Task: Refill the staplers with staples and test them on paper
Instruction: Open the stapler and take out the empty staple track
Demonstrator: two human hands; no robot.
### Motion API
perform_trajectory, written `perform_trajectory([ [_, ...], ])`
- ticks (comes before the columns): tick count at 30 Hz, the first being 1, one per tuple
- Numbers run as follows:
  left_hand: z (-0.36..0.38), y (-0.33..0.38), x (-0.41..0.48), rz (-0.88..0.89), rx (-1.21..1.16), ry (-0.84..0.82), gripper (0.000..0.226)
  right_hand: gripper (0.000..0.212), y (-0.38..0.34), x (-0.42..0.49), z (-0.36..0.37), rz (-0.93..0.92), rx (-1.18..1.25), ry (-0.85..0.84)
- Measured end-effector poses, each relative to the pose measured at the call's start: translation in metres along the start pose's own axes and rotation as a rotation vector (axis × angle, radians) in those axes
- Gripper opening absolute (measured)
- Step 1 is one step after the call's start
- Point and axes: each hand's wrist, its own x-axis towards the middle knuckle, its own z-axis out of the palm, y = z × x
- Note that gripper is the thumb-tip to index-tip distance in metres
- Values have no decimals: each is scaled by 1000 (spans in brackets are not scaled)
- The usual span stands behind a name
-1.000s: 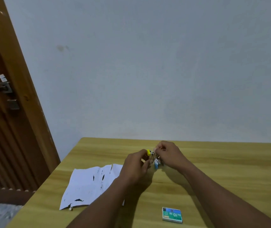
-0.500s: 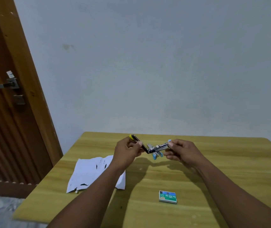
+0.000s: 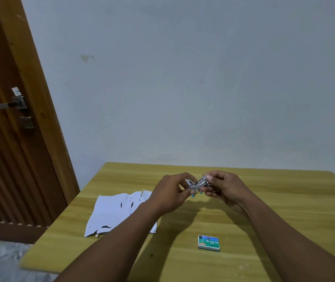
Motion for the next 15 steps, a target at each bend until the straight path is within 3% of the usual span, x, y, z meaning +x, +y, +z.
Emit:
perform_trajectory([
  [4,9,3,-5,174,243,22,41,16,3,0,-3,10,-26,22],
  [8,13,4,-2,233,305,-17,50,18,3,-1,-5,28,-46,17],
  [15,13,3,3,243,307,-60,34,22,9,-2,-9,53,-69,17],
])
